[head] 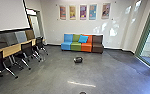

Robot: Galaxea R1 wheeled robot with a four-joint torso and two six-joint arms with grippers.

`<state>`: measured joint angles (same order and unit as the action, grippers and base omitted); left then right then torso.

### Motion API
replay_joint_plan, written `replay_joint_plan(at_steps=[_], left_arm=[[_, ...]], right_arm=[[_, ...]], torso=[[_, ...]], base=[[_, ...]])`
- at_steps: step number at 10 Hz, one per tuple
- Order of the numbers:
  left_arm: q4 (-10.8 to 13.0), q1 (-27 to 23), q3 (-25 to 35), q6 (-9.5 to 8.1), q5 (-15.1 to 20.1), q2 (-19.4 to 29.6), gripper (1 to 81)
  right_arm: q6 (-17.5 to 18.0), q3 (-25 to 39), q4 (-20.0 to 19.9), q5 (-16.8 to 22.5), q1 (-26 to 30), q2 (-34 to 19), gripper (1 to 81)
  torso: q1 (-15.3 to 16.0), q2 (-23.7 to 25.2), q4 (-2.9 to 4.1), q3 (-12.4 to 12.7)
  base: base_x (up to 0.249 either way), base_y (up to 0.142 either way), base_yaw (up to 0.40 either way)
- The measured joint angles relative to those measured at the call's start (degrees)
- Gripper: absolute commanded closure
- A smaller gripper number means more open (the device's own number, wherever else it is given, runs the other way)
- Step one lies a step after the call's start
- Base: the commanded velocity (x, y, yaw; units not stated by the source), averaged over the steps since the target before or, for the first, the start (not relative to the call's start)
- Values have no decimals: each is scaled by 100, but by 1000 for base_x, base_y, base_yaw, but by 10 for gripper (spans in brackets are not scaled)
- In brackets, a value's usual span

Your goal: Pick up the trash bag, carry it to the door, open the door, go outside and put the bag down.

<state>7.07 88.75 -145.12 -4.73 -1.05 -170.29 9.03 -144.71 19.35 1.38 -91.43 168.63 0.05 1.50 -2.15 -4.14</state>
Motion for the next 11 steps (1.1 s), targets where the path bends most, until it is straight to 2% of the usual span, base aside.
replay_joint_plan(at_steps=[11], left_arm=[[1,128,0,0,-88,-35,10]], right_arm=[[-2,0,17,7,-99,111,10]], torso=[[2,0,0,0]], base=[[126,0,0]])
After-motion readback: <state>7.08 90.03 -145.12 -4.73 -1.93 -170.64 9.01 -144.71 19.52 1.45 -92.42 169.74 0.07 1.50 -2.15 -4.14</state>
